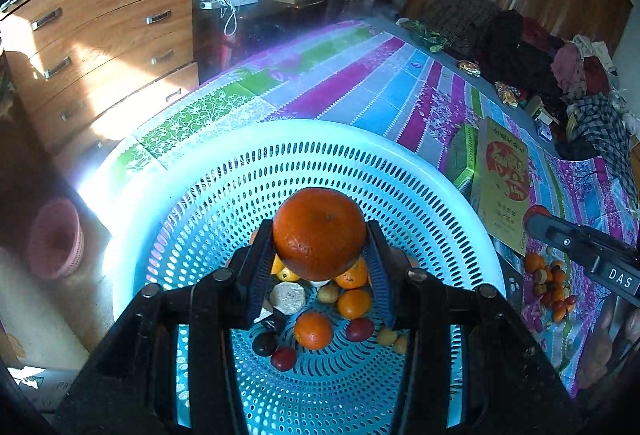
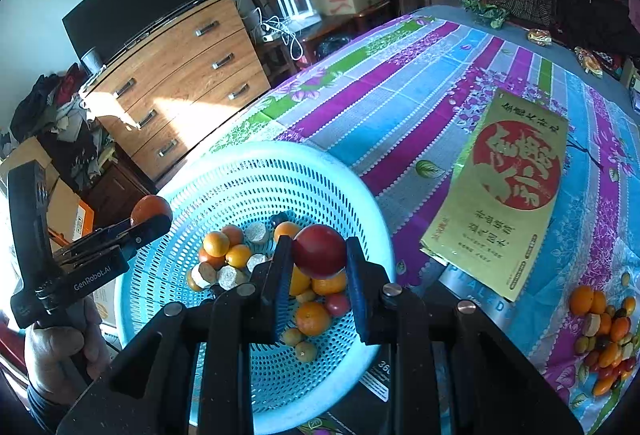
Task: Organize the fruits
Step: 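Carry the orange and tomato over the blue colander with both tools, then open both tools to drop the orange and tomato into the colander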
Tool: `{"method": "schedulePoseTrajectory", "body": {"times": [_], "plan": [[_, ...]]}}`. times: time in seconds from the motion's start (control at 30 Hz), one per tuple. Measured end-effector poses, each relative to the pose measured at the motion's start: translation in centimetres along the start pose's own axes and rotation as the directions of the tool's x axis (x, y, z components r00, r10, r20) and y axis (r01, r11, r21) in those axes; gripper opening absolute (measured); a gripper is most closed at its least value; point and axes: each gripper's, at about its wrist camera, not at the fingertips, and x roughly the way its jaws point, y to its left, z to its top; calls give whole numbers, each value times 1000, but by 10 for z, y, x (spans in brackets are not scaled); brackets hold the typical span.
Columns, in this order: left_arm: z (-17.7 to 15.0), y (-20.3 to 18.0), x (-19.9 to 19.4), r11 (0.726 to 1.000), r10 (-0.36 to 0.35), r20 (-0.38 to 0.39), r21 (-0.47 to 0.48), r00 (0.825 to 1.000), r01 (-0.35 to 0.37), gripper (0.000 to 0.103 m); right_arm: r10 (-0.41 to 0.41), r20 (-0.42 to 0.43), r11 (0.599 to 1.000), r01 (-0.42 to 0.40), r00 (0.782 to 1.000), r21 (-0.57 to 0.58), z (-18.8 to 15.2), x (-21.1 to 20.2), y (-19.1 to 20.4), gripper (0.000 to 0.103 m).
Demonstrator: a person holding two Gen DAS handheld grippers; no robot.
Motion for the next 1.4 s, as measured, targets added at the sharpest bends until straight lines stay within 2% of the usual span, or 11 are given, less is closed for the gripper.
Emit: {"method": "schedulePoseTrajectory", "body": {"times": [0.27, 0.5, 1.4], "plan": [[0, 14, 11, 1000, -10, -39, -7, 999, 10, 45, -6, -44, 1000, 6, 999, -6, 0, 19, 9, 29], [-2, 19, 17, 1000, -17, -64, -21, 998, 16, 45, -7, -49, 1000, 7, 999, -2, 1, 22, 10, 29], [-1, 23, 18, 1000, -8, -78, -29, 997, 5, 45, 4, -61, 1000, -4, 998, -8, -1, 27, 14, 30]]}}
